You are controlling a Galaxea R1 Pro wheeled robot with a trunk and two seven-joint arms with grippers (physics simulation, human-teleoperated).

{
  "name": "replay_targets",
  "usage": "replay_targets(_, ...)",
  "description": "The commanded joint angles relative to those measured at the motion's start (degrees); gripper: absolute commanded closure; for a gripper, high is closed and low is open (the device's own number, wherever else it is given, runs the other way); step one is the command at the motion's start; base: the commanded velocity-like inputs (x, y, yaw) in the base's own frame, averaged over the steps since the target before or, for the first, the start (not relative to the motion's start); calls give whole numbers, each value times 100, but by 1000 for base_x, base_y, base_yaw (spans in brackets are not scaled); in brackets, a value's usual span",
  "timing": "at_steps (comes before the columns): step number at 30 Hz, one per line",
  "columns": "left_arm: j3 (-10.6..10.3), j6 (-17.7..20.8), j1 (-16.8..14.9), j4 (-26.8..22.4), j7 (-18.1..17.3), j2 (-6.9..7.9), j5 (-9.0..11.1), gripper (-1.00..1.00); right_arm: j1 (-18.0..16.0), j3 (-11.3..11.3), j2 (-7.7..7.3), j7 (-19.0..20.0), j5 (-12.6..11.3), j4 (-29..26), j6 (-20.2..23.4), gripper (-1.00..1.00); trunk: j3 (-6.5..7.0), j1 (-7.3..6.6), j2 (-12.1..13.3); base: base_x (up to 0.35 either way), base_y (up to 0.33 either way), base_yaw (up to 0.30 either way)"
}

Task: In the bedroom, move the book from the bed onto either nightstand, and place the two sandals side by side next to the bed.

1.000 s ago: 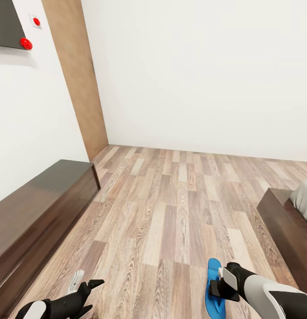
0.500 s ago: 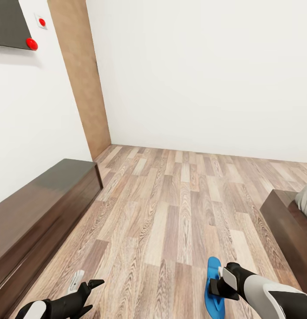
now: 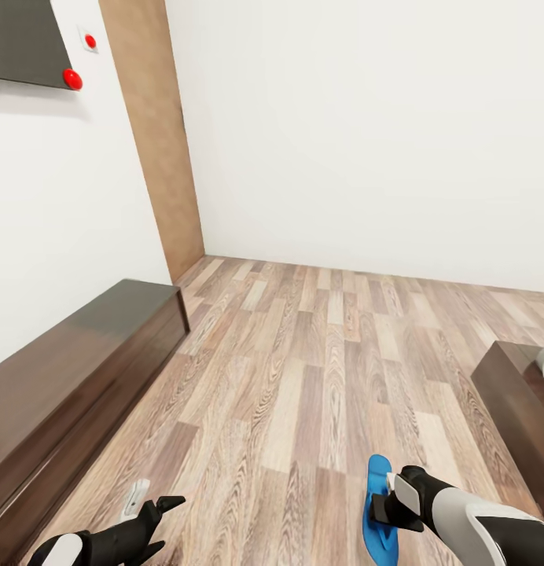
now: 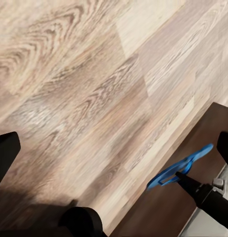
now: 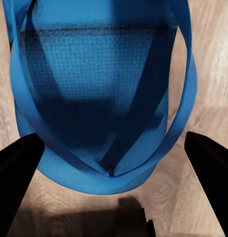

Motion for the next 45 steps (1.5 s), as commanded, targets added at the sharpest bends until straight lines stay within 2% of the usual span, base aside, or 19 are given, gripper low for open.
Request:
replay_targets(1,15,30,-4,3,-39,-2,-39,-100,-6,-11,-3,4,-31,7,5,100,-5,-1,-2,0,0,161)
replay_targets(27,15,35,-4,3,-43,-2,-34,-100,-7,-11,-2,4,-26,10,4,100,-5,-1,-2,-3,57,168)
replay_targets(45,23,35,-4,3,-46,-5,-30,-100,-7,-17,-3,4,-24,9,5,100,-5,-1,-2,-150,129,159)
